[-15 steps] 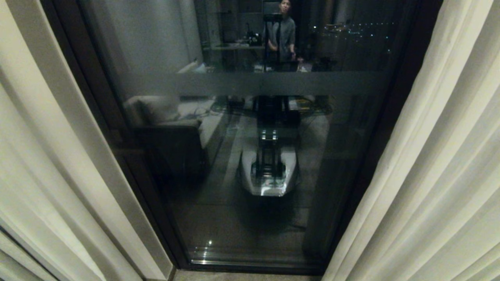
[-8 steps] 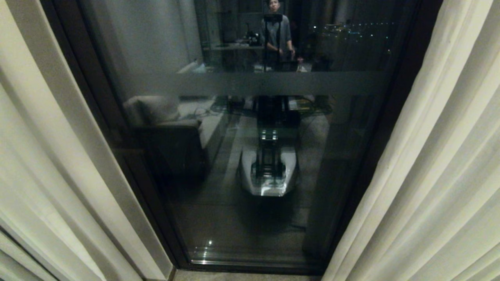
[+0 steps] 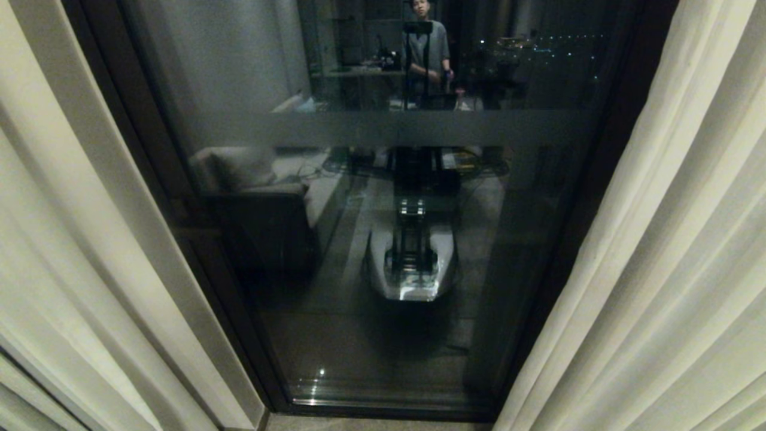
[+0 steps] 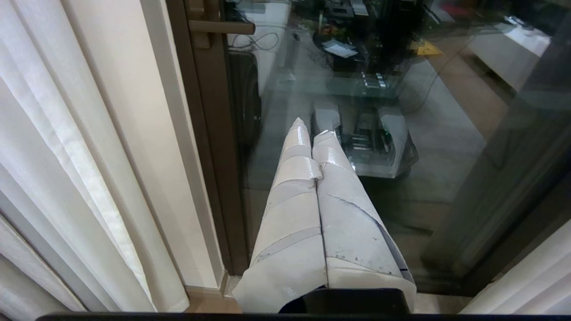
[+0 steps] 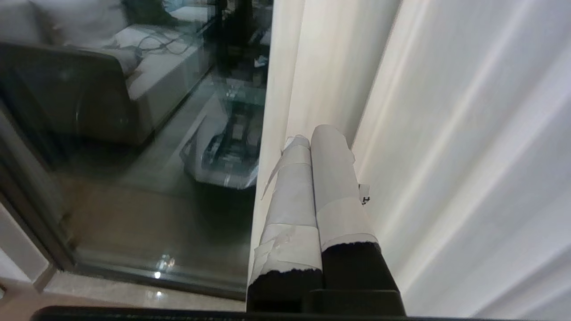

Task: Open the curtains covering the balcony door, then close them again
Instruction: Pull the inner curtains open on both sides

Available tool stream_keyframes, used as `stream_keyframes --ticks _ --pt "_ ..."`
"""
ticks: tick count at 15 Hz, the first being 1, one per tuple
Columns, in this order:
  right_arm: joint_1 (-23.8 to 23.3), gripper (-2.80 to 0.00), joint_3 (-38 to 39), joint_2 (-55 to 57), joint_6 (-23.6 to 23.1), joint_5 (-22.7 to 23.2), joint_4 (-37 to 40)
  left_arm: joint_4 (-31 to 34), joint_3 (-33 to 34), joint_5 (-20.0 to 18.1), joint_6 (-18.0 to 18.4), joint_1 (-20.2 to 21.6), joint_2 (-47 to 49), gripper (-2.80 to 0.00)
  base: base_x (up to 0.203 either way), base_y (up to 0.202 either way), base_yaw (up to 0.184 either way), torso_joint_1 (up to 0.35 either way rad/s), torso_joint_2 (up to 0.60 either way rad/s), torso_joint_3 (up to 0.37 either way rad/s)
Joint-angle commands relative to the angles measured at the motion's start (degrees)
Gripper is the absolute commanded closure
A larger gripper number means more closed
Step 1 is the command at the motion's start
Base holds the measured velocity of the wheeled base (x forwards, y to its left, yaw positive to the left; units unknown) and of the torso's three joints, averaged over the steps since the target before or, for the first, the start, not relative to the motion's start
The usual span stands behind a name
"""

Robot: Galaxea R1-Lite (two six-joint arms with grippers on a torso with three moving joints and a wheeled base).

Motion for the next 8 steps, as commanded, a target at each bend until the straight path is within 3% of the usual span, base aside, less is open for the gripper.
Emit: stream_keyframes --ticks 1,5,6,8 --pt "0.1 0.0 -4.5 14.7 -0.1 0.1 -4.9 0.0 0.0 0.0 0.0 0.0 -0.1 0.0 0.0 0.0 0.0 0.0 0.0 0.0" --pt "0.1 0.0 -13.4 26.5 0.3 0.2 -12.0 0.0 0.0 0.0 0.0 0.0 -0.1 0.0 0.0 0.0 0.0 0.0 0.0 0.0" --pt "0.0 -2.8 -13.8 28.1 0.7 0.2 -13.2 0.0 0.0 0.0 0.0 0.0 -0.1 0.0 0.0 0.0 0.0 0.0 0.0 0.0" --pt "-0.1 -2.8 -13.9 30.7 1.1 0.1 -16.9 0.0 0.0 0.1 0.0 0.0 -0.1 0.0 0.0 0.0 0.0 0.0 0.0 0.0"
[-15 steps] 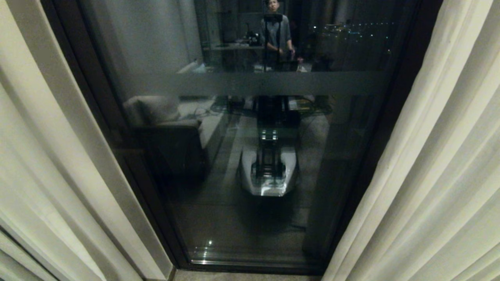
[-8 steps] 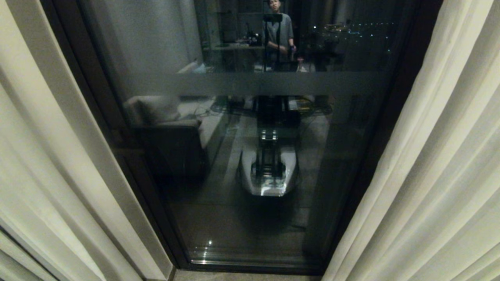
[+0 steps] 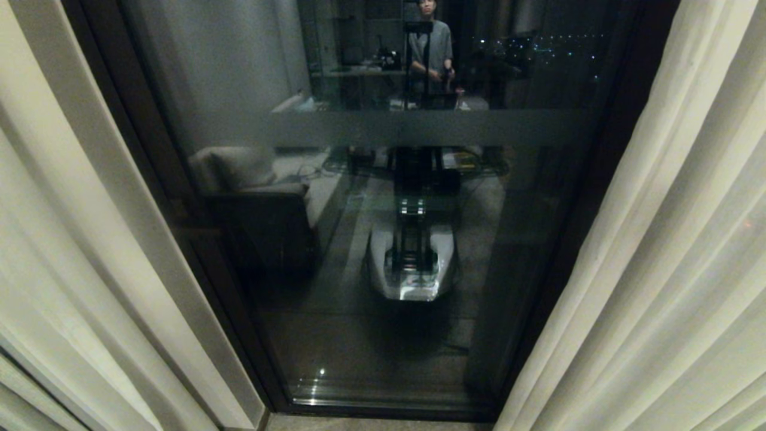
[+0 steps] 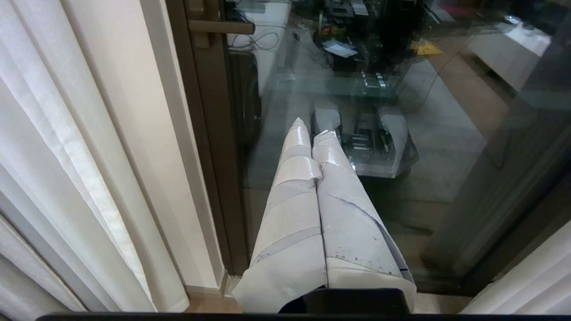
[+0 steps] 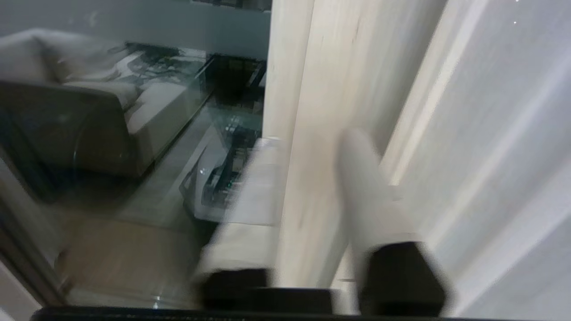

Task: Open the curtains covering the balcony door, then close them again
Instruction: Pull the inner curtains open on both sides

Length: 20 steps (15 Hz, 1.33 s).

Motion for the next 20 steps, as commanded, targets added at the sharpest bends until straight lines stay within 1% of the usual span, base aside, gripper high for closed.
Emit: stream_keyframes --ticks 1,7,10,13,17,20 --pt "-0.3 -2.8 -0.2 5.9 -0.1 -0.1 -3.5 0.0 0.0 0.0 0.0 0.0 -0.1 0.0 0.0 0.0 0.0 0.0 0.0 0.0" --pt "-0.4 -2.8 0.5 14.0 -0.5 -0.1 -15.2 0.0 0.0 0.1 0.0 0.0 -0.1 0.0 0.0 0.0 0.0 0.0 0.0 0.0" --pt "-0.4 -2.8 1.9 18.6 -0.5 -0.1 -25.4 0.0 0.0 0.0 0.0 0.0 -0.1 0.0 0.0 0.0 0.0 0.0 0.0 0.0" --pt "-0.3 -2.8 2.5 21.4 -0.4 0.1 -31.6 0.0 0.0 0.0 0.0 0.0 -0.1 0.0 0.0 0.0 0.0 0.0 0.0 0.0" --pt "-0.1 -2.8 3.0 24.7 -0.6 0.2 -36.9 0.0 0.0 0.0 0.0 0.0 -0.1 0.0 0.0 0.0 0.0 0.0 0.0 0.0" --pt "-0.2 -2.8 1.7 28.6 -0.5 0.1 -37.8 0.0 0.0 0.0 0.0 0.0 -0.1 0.0 0.0 0.0 0.0 0.0 0.0 0.0"
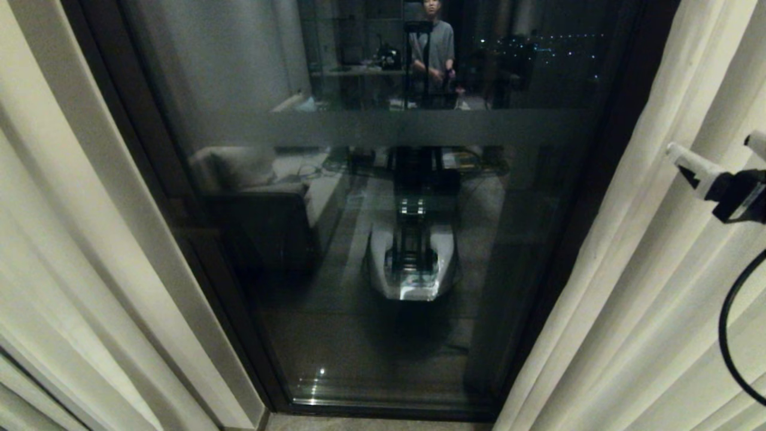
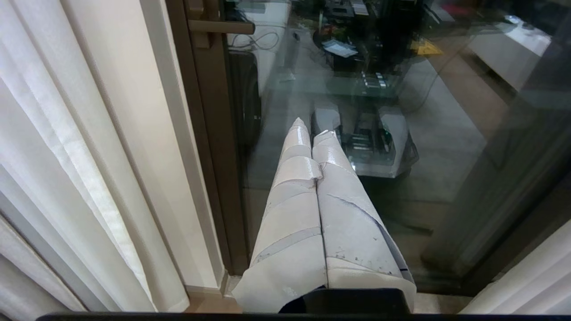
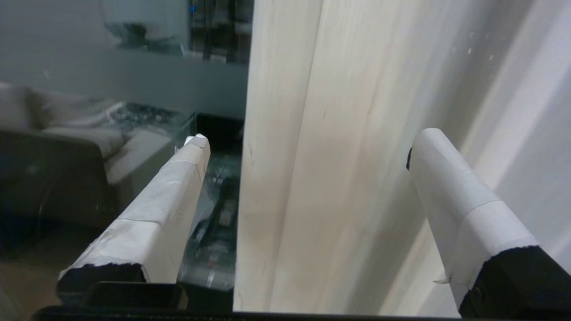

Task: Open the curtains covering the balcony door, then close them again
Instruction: Pull the inner curtains open on both sides

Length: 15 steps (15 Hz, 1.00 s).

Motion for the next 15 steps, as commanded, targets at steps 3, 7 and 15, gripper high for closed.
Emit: stream_keyframes --ticks 3,7,15 --pt "-0.2 -2.8 -5.7 8.0 0.1 0.0 -0.4 0.0 0.1 0.0 0.0 0.0 0.0 0.0 0.0 0.0 0.0 0.0 0.0 0.0" --pt "-1.0 -2.8 -15.7 14.4 0.2 -0.2 -0.2 0.0 0.1 0.1 -0.1 0.0 0.0 0.0 0.0 0.0 0.0 0.0 0.0 0.0" --pt "-1.9 -2.8 -25.5 21.2 0.1 0.1 -0.4 0.0 0.1 0.0 0.0 0.0 0.0 0.0 0.0 0.0 0.0 0.0 0.0 0.0"
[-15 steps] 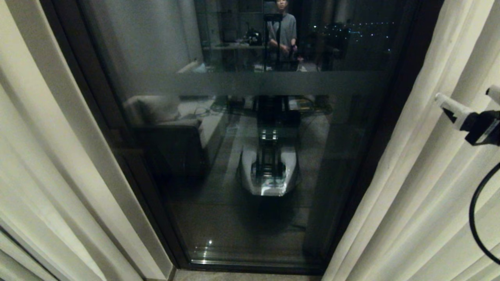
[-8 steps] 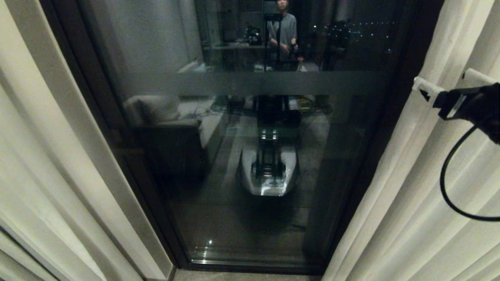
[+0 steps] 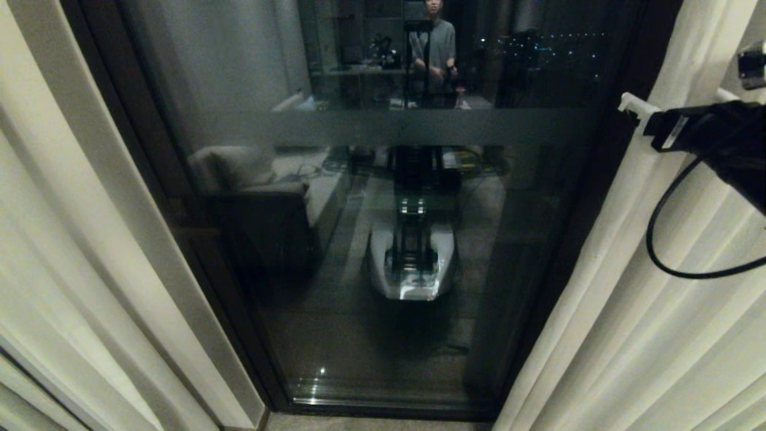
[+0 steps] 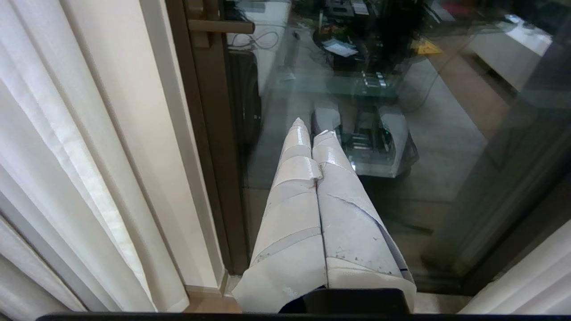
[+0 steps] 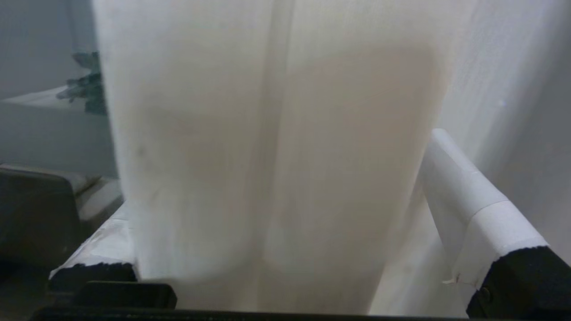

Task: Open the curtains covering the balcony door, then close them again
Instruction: Pull the inner curtains open on both sides

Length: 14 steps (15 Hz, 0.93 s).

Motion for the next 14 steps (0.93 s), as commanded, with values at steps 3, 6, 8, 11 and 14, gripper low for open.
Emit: stream_keyframes --ticks 3,6,8,11,14 --pt "-0.1 -2.8 -2.6 3.2 -0.4 1.7 -0.4 0.0 0.0 0.0 0.0 0.0 0.0 0.0 0.0 0.0 0.0 0.0 0.0 0.0" --pt "-0.1 0.0 -3.1 4.2 -1.4 4.1 -0.4 0.0 0.0 0.0 0.0 0.0 0.0 0.0 0.0 0.0 0.0 0.0 0.0 0.0" --pt "-0.1 0.0 -3.4 4.3 -1.3 4.1 -0.5 0.0 0.0 0.0 0.0 0.0 0.0 0.0 0.0 0.0 0.0 0.0 0.0 0.0" --pt "-0.3 0.0 -3.3 4.4 -1.2 4.0 -1.2 0.0 0.0 0.0 0.0 0.0 0.0 0.0 0.0 0.0 0.0 0.0 0.0 0.0" --pt "-0.5 0.0 -3.3 4.0 -1.1 3.9 -3.3 0.0 0.0 0.1 -0.1 0.0 0.0 0.0 0.0 0.0 0.0 0.0 0.0 0.0"
